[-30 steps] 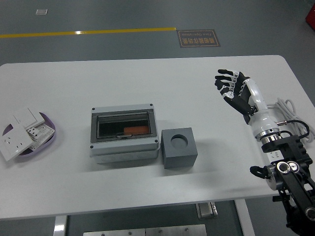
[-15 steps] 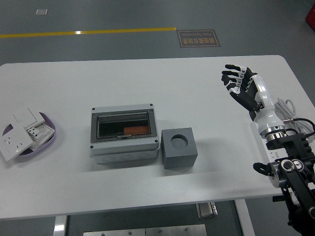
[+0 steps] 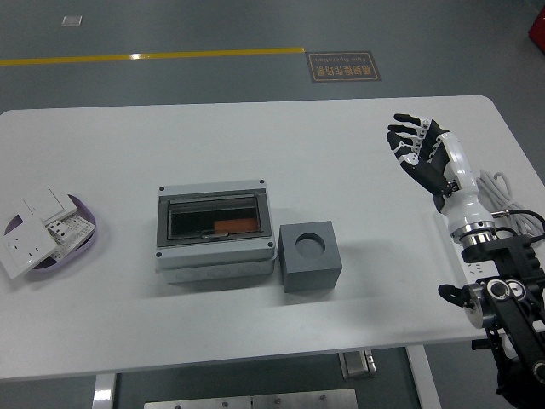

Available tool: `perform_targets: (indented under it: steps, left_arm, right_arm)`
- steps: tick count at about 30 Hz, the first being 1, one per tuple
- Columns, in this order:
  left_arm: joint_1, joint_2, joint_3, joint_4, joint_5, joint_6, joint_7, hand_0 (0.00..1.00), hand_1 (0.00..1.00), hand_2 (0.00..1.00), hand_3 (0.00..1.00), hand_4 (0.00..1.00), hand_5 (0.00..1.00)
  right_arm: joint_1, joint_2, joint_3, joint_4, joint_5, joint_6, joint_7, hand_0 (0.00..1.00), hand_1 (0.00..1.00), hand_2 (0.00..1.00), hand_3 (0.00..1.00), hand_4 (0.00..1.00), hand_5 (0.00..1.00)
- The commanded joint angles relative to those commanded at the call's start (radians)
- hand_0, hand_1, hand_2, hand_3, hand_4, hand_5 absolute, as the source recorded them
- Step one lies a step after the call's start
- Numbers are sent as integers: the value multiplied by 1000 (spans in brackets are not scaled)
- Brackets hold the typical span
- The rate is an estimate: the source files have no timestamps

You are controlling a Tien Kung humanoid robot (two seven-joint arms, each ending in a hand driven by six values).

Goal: Pick up the cylinder from the cube,place it in the box,flap close box

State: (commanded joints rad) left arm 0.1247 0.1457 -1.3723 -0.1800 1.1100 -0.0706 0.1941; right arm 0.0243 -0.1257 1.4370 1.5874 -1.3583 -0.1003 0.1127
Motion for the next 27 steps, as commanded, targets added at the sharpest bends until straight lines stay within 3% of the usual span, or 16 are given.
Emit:
perform_targets:
  steps: [27]
  left_arm:
    - [-21, -1, 17, 0, 9, -6, -8, 635, 664, 589, 646, 715, 287]
  right_arm:
    - [-7, -20, 16, 8, 31, -20, 24, 650, 646, 690, 713, 758, 361]
